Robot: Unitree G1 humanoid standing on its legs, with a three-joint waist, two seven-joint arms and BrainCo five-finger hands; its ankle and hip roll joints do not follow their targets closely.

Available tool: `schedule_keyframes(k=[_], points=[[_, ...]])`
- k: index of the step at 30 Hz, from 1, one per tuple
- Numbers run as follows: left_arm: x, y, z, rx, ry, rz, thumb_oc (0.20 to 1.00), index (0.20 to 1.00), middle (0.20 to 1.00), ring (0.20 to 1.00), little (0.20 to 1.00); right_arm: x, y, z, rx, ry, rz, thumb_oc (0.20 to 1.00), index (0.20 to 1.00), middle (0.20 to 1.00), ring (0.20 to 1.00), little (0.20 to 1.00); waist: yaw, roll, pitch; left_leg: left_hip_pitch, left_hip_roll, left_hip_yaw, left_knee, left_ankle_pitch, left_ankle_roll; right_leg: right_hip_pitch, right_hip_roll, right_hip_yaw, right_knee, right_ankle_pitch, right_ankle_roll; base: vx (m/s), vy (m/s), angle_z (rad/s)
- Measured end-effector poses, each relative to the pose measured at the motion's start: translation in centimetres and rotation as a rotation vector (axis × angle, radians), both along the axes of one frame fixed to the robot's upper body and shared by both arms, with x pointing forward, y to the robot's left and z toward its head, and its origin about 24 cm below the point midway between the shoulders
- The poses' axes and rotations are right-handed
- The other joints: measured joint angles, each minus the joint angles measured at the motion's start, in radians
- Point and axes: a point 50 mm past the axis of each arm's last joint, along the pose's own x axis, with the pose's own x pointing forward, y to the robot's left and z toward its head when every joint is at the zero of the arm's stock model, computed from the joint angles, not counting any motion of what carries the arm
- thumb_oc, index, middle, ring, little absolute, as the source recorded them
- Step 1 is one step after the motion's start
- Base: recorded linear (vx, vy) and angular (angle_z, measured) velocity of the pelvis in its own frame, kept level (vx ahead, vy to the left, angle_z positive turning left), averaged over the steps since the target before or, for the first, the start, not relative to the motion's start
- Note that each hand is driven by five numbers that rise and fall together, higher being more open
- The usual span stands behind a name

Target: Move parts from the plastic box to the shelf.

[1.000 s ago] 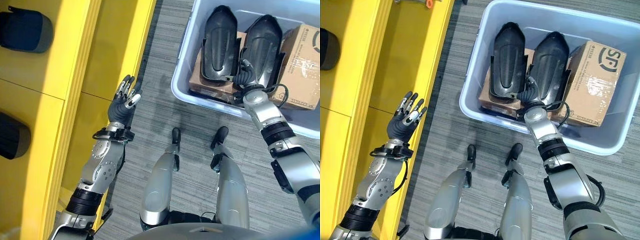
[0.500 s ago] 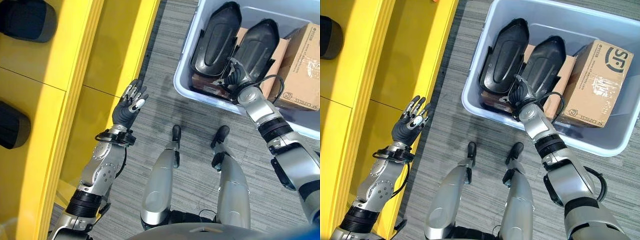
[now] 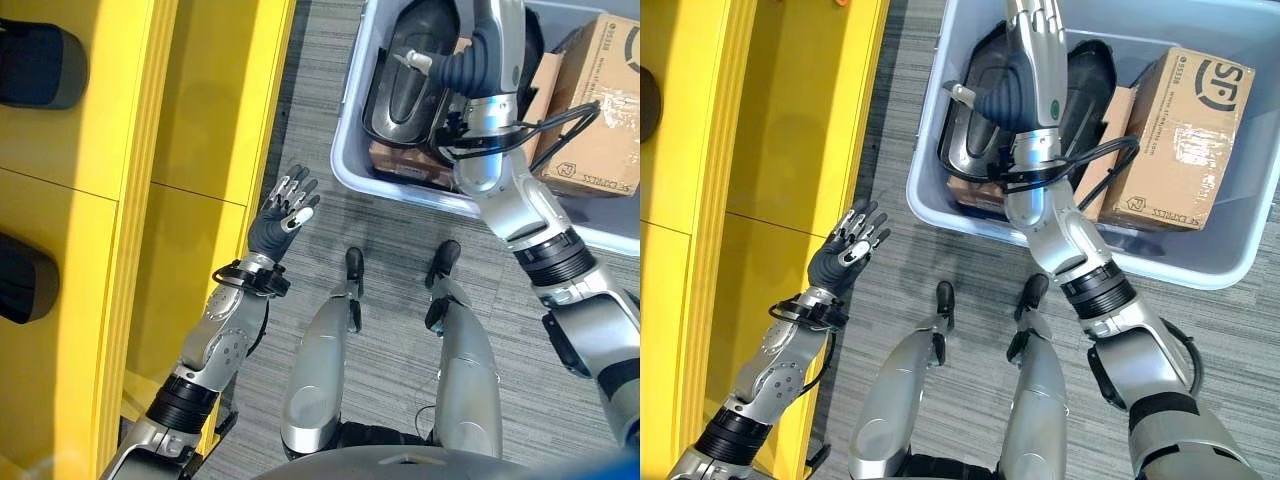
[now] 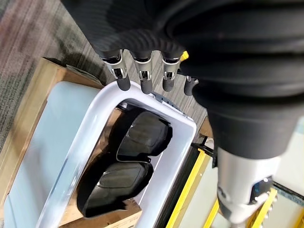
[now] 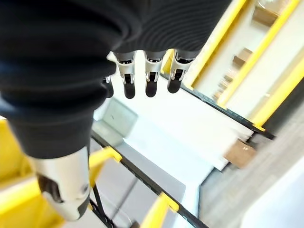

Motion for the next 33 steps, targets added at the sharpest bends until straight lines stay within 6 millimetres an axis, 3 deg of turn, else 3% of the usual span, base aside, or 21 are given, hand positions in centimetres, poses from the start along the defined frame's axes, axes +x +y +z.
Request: schedule_keyframes(k=[3,5,11,19,23,29,33], points=[[-0.2,-0.2,-0.3,-0.011,0.005,-0.004,1.000,1.000,1.000,1.000,1.000,0.2,-0.8,-1.8,0.036,0.057,-0.042,1.000,1.000,1.000,1.000,1.000,-0.012,0.000,0.000,0.024,-0.011,0.017,-0.028,0.008,0.007,0.003,-0.005,0.023,-0.006,0.002,0.009,0.00,0.091,-0.11],[-0.3,-0.1,-0.4,-0.015,0.009,0.002,1.000,1.000,1.000,1.000,1.000,1.2,-2.6,-4.4,0.082,0.189,-0.129,1.000,1.000,1.000,1.000,1.000,-0.036,0.002,-0.001,0.033,-0.013,0.032,-0.042,0.012,0.011,0.006,-0.010,0.032,-0.024,0.013,0.016,0.00,0.103,-0.18],[-0.4,-0.1,-0.5,-0.020,0.006,0.009,1.000,1.000,1.000,1.000,1.000,2.7,-6.2,-6.0,0.233,0.297,-0.302,1.000,1.000,1.000,1.000,1.000,-0.035,0.006,-0.004,0.047,-0.013,0.047,-0.058,0.017,0.011,0.010,-0.007,0.036,-0.027,0.014,0.015,0.00,0.052,-0.03],[-0.4,0.0,-0.7,-0.058,0.033,0.018,1.000,1.000,1.000,1.000,1.000,2.9,-7.2,-6.4,0.319,0.325,-0.311,1.000,1.000,1.000,1.000,1.000,-0.033,0.024,-0.015,0.061,-0.016,0.051,-0.079,0.024,0.011,0.012,-0.007,0.042,-0.029,0.018,0.009,0.00,0.029,-0.02],[-0.4,0.0,-1.1,-0.054,0.053,0.026,1.000,1.000,1.000,1.000,1.000,3.3,-7.2,-5.5,0.365,0.316,-0.299,1.000,1.000,1.000,1.000,1.000,-0.030,0.032,-0.021,0.076,-0.018,0.051,-0.094,0.032,0.011,0.023,-0.011,0.037,-0.029,0.018,0.009,0.00,0.030,0.04],[-0.5,0.2,-1.9,-0.047,0.087,0.034,1.000,1.000,1.000,1.000,1.000,4.0,-9.2,-5.1,0.525,0.360,-0.311,1.000,1.000,1.000,1.000,1.000,-0.025,0.042,-0.027,0.080,-0.025,0.048,-0.107,0.040,0.014,0.026,-0.017,0.035,-0.033,0.014,0.017,0.02,0.001,0.04],[-0.7,-0.8,-2.4,-0.034,0.117,-0.012,1.000,1.000,1.000,1.000,1.000,4.9,-9.8,-7.2,0.665,0.495,-0.287,1.000,1.000,1.000,1.000,1.000,-0.025,0.046,-0.029,0.082,-0.026,0.040,-0.113,0.045,0.011,0.027,-0.016,0.028,-0.031,0.010,0.018,0.01,-0.004,0.02]])
